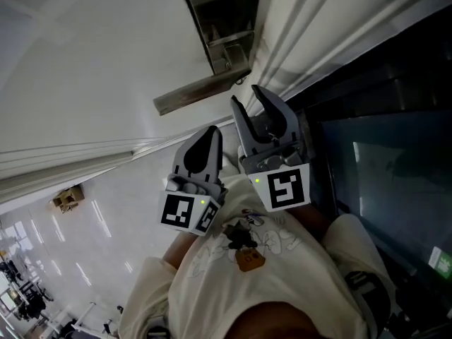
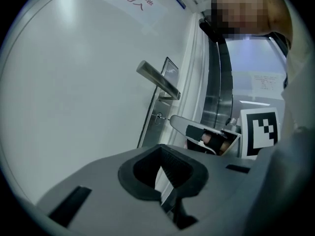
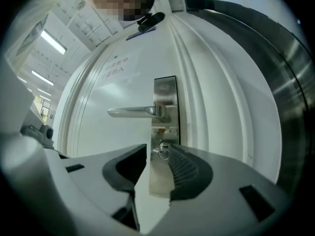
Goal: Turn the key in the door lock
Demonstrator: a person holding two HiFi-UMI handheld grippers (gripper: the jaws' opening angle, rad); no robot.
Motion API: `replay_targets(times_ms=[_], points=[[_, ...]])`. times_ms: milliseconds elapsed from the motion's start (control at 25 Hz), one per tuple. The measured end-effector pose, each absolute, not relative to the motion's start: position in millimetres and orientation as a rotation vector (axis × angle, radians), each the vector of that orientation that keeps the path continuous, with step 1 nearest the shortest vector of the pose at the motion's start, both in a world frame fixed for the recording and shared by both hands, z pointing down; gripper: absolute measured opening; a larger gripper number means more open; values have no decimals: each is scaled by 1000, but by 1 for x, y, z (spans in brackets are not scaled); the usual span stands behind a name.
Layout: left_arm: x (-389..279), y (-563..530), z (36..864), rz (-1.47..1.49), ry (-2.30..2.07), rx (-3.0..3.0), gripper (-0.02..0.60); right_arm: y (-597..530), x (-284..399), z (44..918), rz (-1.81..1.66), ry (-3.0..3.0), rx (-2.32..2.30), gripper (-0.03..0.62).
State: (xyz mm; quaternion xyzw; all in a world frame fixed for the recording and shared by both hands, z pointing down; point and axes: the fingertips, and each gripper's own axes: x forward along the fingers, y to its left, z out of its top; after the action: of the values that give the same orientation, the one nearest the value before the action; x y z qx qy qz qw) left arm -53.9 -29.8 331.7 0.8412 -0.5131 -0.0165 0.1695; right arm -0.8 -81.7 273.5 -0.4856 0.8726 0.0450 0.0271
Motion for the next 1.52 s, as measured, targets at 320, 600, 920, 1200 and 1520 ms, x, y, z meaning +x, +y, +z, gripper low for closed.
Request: replay_targets(times_ms=[320,600,920,1200,1520], points=[[-57,-28,338,-57,-1435,2385,6,-93,-9,281,410,2767,-1695,172],[-58,-26,340,-64,-1433,2379,6,-102,-16,283,610,2853,-1739,170],[-63,-26,340,-66,-1445,2377,6,-107,-20,279,652,2863,-1744,113],[-66,-27,337,-74,-1447,2384,6,-105,-22,277,616,2857,-1744,61],[-63,-28,338,-70,-1427,2394,6,-106,-20,273,532,2836,-1732,23]])
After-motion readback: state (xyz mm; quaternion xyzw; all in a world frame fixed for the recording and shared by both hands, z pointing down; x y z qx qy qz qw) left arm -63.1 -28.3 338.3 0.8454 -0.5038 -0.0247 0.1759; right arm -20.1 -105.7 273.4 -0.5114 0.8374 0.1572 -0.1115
